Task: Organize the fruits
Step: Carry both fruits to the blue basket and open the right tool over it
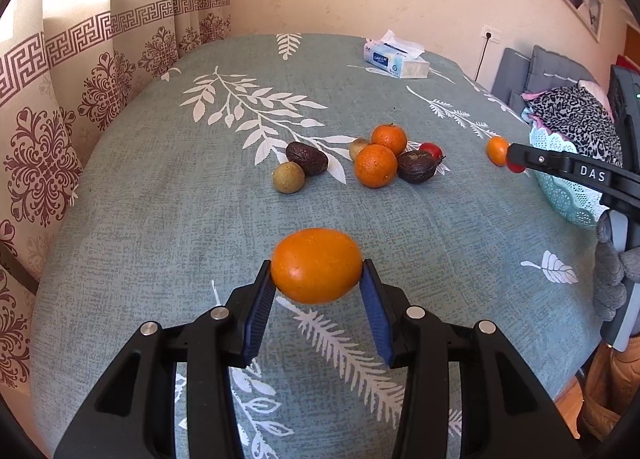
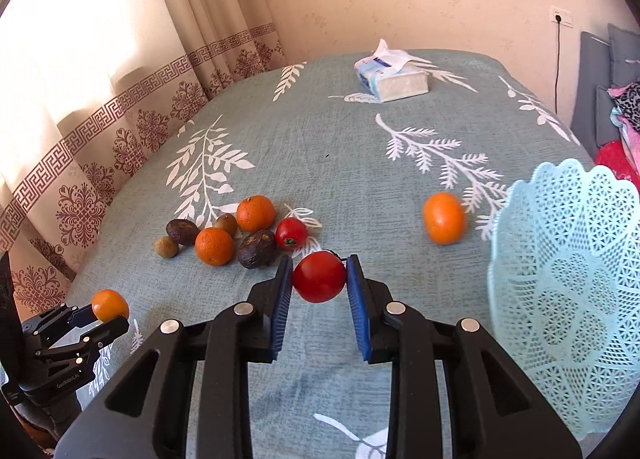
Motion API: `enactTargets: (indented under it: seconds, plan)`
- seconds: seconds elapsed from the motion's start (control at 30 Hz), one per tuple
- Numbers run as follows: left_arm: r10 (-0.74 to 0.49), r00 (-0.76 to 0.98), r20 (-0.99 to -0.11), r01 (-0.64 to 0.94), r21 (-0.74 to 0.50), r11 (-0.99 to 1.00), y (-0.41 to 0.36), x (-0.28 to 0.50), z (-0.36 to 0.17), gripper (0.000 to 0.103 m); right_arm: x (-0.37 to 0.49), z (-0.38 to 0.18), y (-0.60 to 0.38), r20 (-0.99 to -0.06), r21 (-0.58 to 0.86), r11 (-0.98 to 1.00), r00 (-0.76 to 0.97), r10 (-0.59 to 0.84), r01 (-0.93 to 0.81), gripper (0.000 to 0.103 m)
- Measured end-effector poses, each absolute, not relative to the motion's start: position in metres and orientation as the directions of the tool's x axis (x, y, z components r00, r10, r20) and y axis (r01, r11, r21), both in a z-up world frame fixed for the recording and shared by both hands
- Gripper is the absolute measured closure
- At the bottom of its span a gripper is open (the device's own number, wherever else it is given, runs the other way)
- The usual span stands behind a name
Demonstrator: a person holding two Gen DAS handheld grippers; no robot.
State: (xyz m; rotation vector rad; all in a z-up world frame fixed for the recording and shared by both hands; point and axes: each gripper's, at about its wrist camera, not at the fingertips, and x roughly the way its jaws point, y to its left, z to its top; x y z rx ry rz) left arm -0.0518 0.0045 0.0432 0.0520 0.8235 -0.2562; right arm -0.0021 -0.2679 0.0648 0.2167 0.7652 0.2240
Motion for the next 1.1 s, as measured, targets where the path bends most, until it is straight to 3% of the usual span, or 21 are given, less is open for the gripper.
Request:
enactTargets:
  seconds: [0.53, 0.57, 0.67, 0.97, 1.1]
  plan:
    - [-0.275, 0.673, -0.686, 0.369, -0.01, 0.929, -0.065, -0.053, 0.079, 0.059, -0.061, 0.067, -0.397, -0.656, 0.277, 0.939, 0.754, 0.031, 0.203, 0.074]
    - [-0.282, 0.674, -0.683, 0.38, -0.007, 0.925, -0.072, -0.053, 0.082, 0.059, -0.064, 0.067, -0.401, -0.653, 0.279, 0.937, 0.757, 0.023, 0.212, 0.073]
    - [-0.307, 0.673, -0.673, 0.418, 0.003, 0.908, -0.093, -0.052, 0.089, 0.059, -0.072, 0.067, -0.415, -0.64, 0.301, 0.921, 0.768, 0.003, 0.247, 0.051]
    - [-0.403, 0.628, -0.666, 0.535, -0.007, 0.845, -0.157, -0.045, 0.104, 0.059, -0.092, 0.084, -0.43, -0.562, 0.287, 0.903, 0.819, -0.112, 0.32, 0.05]
    - [-0.454, 0.59, -0.667, 0.595, -0.02, 0.803, -0.189, -0.042, 0.105, 0.059, -0.104, 0.093, -0.435, -0.506, 0.273, 0.894, 0.844, -0.181, 0.355, 0.041]
